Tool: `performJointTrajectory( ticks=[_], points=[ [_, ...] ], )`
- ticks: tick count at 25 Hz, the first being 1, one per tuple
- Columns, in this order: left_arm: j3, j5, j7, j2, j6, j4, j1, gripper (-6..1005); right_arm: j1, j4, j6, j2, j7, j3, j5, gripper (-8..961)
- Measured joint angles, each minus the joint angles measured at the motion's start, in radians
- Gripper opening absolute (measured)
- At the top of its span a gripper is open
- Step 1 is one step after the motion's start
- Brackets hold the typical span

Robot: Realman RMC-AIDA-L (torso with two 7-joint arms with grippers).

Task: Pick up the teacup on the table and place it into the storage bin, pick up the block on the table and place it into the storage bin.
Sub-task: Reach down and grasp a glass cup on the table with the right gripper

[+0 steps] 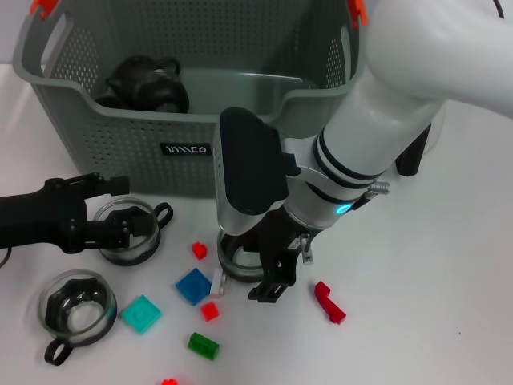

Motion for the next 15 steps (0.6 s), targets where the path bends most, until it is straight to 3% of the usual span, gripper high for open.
performJointTrajectory(
  ticks=[15],
  points=[
    [0.000, -0.003, 0.000, 0.000, -0.001, 0.000, -0.005, 921, -0.011, 0.005, 0.055, 0.000, 0.000, -0.051, 0.010, 733]
  ],
)
